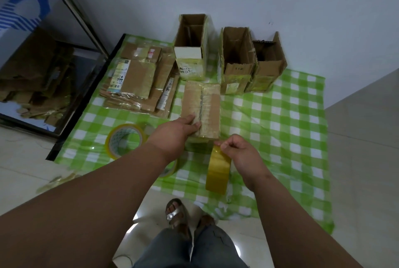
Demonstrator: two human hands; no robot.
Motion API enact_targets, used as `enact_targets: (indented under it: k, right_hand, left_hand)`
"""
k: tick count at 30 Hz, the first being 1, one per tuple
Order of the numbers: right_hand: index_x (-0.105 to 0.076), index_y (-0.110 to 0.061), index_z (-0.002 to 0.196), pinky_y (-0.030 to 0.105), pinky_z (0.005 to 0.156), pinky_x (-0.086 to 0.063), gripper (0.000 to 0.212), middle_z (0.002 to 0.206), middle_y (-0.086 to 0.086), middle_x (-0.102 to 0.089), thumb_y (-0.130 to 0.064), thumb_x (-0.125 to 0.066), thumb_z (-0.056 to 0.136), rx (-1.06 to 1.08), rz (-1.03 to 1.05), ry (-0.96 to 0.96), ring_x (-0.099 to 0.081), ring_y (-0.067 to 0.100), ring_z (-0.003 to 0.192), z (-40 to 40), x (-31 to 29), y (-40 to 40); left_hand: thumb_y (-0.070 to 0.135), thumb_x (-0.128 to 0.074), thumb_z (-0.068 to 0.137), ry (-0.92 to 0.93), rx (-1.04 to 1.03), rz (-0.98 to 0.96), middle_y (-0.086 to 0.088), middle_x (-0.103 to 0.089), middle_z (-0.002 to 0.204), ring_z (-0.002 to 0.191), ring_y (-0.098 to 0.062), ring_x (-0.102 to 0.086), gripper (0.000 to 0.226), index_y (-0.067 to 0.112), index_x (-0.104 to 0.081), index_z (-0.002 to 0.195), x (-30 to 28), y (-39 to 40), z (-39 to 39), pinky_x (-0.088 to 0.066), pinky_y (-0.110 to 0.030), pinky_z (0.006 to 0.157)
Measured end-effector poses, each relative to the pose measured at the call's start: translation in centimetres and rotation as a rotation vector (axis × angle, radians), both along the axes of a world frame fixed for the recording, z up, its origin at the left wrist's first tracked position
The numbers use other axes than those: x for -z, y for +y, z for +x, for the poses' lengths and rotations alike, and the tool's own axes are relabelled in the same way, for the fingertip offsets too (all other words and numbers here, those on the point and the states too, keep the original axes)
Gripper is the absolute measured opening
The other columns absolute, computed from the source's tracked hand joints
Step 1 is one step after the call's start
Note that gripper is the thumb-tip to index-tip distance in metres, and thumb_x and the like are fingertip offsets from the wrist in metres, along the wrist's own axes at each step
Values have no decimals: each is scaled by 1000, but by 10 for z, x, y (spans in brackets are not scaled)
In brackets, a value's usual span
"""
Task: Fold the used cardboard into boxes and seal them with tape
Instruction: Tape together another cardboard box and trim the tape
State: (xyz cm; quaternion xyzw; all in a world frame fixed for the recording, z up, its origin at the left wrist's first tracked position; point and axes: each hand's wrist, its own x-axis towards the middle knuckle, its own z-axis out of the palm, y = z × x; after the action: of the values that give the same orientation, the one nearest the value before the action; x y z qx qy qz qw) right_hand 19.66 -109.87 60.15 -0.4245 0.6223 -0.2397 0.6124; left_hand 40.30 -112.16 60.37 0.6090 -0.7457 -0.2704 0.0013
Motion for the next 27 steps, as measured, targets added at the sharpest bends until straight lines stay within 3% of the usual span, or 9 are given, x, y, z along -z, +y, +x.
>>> enact_targets:
  k: [6, 10, 13, 17, 20, 23, 25, 27]
  right_hand:
    - [-54, -8, 81, 28, 79, -47, 16, 99, -4, -74, -6, -57, 97, 91, -13, 26, -66, 8, 98, -17, -3, -4]
    - [-53, -12, 75, 31, 86, -48, 21, 102, 3, -75, -7, -59, 95, 70, -2, 37, -67, 11, 104, -11, -1, -7]
    - [-53, -14, 73, 31, 83, -48, 24, 102, 8, -74, -10, -61, 95, 81, -5, 39, -67, 13, 105, -6, 0, -10]
    - [-52, -13, 73, 24, 77, -48, 24, 103, 6, -74, -8, -61, 95, 79, -3, 35, -66, 9, 104, -9, 2, -12]
    - [-53, -11, 75, 22, 76, -47, 21, 105, 2, -74, -5, -59, 95, 59, 10, 12, -66, 7, 103, -13, 2, -11]
    - [-55, -11, 77, 30, 75, -46, 19, 99, -1, -76, -8, -60, 94, 47, 15, 30, -64, 13, 88, -18, 4, -8]
    - [-56, -13, 75, 32, 73, -43, 20, 97, 3, -76, -10, -61, 94, 34, 25, 58, -58, 15, 79, -20, 8, -5]
    - [-56, -15, 73, 34, 74, -43, 22, 101, 12, -74, -12, -62, 93, 12, 35, 75, -60, 17, 82, -20, 12, -3]
  left_hand:
    - [-6, -50, 88, 28, 23, 26, 15, -16, 162, 146, -12, -29, 74, 34, -37, 149, 0, -1, 4, -28, -23, 114]
    - [-9, -51, 86, 13, 24, 69, 18, -15, 162, 145, -11, -30, 80, 37, -37, 149, -3, 0, 6, -29, -20, 110]
    - [-7, -55, 83, 33, -38, 103, 19, -19, 161, 145, -10, -31, 79, 38, -41, 147, -8, -2, 1, -30, -22, 113]
    - [30, -64, 84, -108, -88, -25, 9, -32, 153, 140, -19, -31, 54, 30, -51, 136, -17, 2, -19, -40, -37, 106]
    - [63, -62, 81, -255, -75, -130, -4, -30, 148, 141, -28, -20, 64, 20, -48, 126, -10, 6, -37, -27, -45, 115]
    - [72, -58, 79, -244, -89, -152, -4, -29, 151, 144, -29, -18, 78, 16, -41, 131, -3, 4, -47, -22, -44, 118]
    - [71, -60, 78, -228, -107, -130, -3, -29, 151, 144, -28, -20, 80, 16, -38, 132, -2, 1, -50, -27, -44, 114]
    - [67, -64, 77, -228, -113, -123, -2, -32, 150, 143, -28, -22, 77, 17, -39, 130, -3, 0, -50, -32, -46, 111]
